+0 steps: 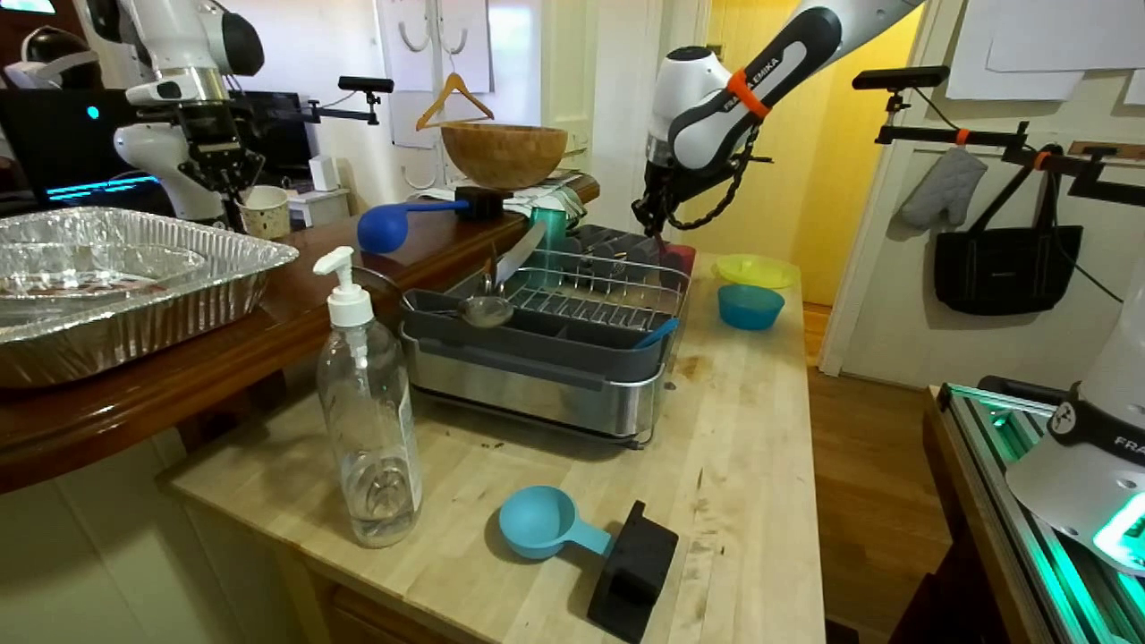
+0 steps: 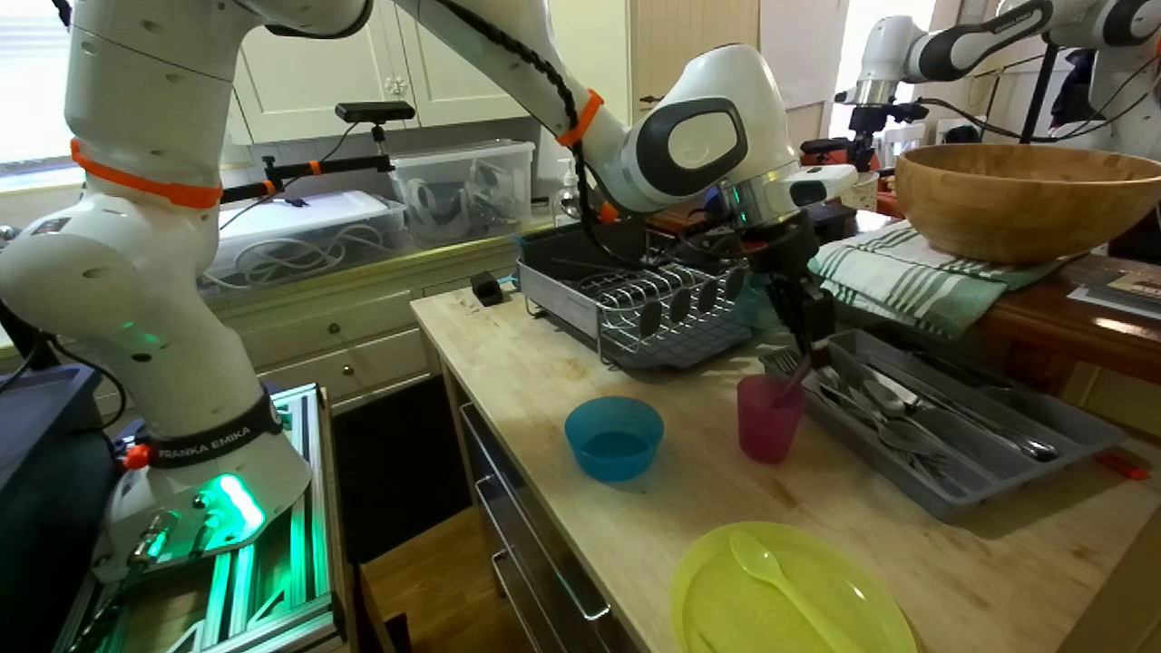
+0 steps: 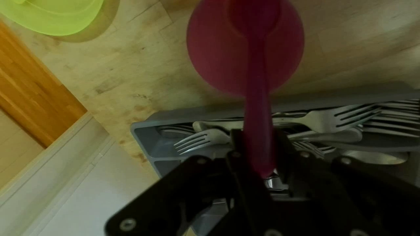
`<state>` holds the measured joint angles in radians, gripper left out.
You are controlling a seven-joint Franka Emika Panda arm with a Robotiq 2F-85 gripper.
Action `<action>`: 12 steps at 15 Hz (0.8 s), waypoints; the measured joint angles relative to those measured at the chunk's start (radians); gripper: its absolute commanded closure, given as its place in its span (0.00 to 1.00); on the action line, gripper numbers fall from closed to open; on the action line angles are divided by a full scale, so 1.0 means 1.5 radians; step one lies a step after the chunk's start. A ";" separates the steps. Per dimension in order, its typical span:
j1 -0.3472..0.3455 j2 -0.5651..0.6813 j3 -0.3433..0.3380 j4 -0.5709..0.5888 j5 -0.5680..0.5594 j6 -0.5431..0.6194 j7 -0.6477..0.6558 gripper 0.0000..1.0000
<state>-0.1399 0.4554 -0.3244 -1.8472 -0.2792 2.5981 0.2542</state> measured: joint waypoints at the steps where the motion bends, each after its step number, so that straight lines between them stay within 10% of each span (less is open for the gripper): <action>1: 0.001 -0.001 -0.001 0.000 0.000 0.002 0.000 0.94; 12: 0.020 -0.044 -0.021 0.000 -0.019 0.010 0.032 0.94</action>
<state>-0.1093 0.3894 -0.3563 -1.8472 -0.3075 2.6131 0.3025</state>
